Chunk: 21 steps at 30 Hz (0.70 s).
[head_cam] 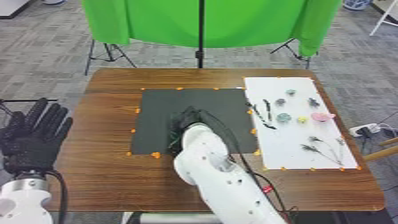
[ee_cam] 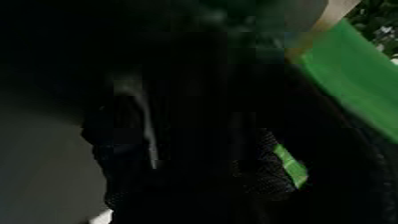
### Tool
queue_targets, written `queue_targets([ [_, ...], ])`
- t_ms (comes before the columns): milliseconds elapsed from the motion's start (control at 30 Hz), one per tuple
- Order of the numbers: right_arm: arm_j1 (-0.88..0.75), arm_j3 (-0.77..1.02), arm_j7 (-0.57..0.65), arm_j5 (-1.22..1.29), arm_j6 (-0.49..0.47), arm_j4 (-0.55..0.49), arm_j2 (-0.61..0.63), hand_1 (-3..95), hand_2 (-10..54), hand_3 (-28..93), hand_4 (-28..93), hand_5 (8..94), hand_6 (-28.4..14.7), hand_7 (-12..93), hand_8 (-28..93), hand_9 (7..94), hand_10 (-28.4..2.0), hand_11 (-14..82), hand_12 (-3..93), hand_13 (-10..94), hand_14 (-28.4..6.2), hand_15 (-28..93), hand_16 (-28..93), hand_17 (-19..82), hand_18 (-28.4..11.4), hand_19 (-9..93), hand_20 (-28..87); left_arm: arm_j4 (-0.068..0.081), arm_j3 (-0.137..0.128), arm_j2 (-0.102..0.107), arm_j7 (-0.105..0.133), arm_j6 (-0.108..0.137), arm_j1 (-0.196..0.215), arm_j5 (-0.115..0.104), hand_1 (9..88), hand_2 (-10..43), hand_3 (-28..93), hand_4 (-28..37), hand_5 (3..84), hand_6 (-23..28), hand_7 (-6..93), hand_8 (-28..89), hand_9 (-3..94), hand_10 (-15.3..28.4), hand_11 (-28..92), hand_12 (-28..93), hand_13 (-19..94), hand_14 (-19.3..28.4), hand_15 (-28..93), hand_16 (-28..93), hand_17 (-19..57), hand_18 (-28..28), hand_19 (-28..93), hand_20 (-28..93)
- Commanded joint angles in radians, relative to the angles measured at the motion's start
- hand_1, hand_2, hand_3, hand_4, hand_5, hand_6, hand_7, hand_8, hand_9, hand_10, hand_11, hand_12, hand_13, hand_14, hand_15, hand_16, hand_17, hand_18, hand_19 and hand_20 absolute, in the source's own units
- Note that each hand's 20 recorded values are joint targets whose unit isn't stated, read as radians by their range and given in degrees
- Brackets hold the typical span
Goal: Arrange flowers
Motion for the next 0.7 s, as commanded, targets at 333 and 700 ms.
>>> queue_targets([
  [333, -0.066, 0.029, -0.102, 0.13, 0.03, -0.138, 0.094, 31.1, 2.8, 82, -20, 58.0, -10.4, 12, -10, 68.6, -21.1, 21.9, 17.1, 68, -16.0, 59, 21, 40, -24.1, 93, 39, 0.012, -0.026, -0.031, 0.003, -0.028, 0.026, -0.015, 21.5, 12.3, 79, -28.3, 39.6, 6.3, 9.7, -10, 35.2, 12.2, 12, 7, 29, 10.7, 10, -1, -4.1, 11.1, 27, 10],
  [700, -0.15, 0.09, -0.224, -0.071, -0.356, -0.271, 0.226, 25.2, 10.0, 80, -20, 62.0, -10.2, 12, -9, 61.1, -23.2, 15.5, 15.4, 59, -19.2, 58, 19, 34, -24.1, 91, 35, 0.001, -0.047, -0.048, 0.015, -0.012, 0.056, -0.026, 21.7, 12.0, 79, -28.3, 39.4, 6.3, 9.9, -10, 33.4, 11.9, 12, 7, 29, 10.9, 11, -1, -4.3, 11.3, 28, 11],
])
